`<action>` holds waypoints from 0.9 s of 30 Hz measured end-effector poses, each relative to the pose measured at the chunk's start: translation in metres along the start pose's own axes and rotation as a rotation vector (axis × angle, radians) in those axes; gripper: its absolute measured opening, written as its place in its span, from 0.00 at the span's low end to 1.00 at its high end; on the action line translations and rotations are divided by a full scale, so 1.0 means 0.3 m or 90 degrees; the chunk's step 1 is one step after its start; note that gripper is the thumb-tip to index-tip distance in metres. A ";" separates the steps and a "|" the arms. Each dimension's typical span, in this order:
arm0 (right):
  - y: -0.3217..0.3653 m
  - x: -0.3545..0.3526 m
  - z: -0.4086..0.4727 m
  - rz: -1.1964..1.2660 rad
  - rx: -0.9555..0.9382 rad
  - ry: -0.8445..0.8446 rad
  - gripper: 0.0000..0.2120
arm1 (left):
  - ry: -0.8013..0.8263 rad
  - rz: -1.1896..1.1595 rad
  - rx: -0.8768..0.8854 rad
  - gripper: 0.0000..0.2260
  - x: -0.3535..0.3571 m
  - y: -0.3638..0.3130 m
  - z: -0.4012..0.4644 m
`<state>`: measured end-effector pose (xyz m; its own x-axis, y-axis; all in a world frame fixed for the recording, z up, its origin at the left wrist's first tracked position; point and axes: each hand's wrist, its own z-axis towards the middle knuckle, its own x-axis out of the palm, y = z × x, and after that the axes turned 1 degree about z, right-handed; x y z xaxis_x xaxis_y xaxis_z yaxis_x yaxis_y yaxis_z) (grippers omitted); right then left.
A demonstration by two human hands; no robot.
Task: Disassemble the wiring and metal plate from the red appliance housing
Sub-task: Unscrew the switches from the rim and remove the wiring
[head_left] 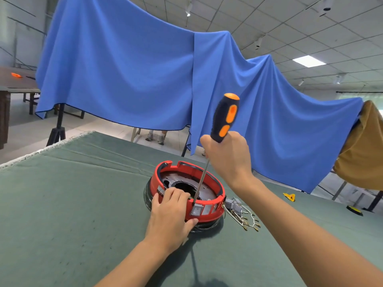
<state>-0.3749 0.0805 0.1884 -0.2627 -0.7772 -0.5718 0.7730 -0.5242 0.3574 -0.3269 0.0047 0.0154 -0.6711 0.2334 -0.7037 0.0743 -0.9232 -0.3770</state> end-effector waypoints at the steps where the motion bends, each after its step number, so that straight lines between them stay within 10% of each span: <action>1: 0.003 0.026 0.003 -0.009 0.001 0.007 0.16 | 0.000 0.005 0.002 0.24 -0.001 -0.002 0.000; 16: -0.018 0.214 0.056 0.011 0.007 0.115 0.19 | -0.068 -0.014 -0.002 0.23 0.007 -0.005 0.008; 27: -0.035 -0.011 0.038 0.082 -0.021 -0.063 0.15 | -0.003 0.005 0.012 0.22 0.000 0.002 -0.002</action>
<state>-0.3887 0.0845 0.1949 -0.2142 -0.8689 -0.4463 0.8224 -0.4069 0.3975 -0.3265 0.0043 0.0147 -0.6743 0.2249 -0.7034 0.0653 -0.9306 -0.3602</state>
